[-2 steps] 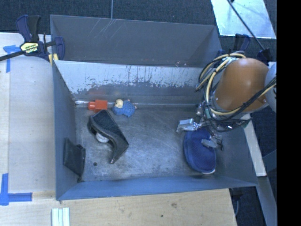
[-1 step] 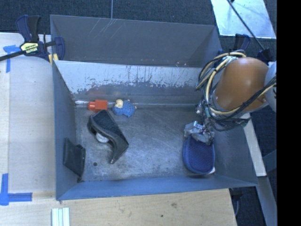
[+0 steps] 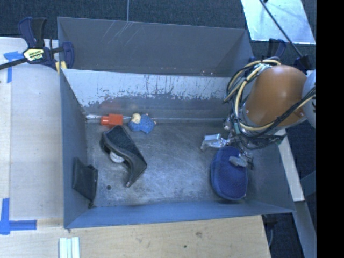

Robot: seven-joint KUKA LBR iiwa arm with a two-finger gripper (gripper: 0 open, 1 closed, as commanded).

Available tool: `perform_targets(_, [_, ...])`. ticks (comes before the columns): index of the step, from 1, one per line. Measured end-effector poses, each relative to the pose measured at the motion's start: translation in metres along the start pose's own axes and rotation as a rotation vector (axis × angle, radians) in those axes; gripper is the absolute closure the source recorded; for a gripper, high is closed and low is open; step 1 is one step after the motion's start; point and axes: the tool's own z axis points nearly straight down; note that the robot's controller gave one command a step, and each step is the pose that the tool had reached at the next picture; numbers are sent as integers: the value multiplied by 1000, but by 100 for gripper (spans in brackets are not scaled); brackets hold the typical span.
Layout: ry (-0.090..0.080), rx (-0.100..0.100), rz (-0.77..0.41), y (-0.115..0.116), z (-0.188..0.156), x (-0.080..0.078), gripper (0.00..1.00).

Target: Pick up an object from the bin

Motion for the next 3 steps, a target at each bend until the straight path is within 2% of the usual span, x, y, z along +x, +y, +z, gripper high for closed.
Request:
perform_targets(1, [2,1,0,0,0,1,100])
perform_targets(2, [1,1,0,0,0,1,0])
perform_targets(3, [2,1,1,-1,0,2,100])
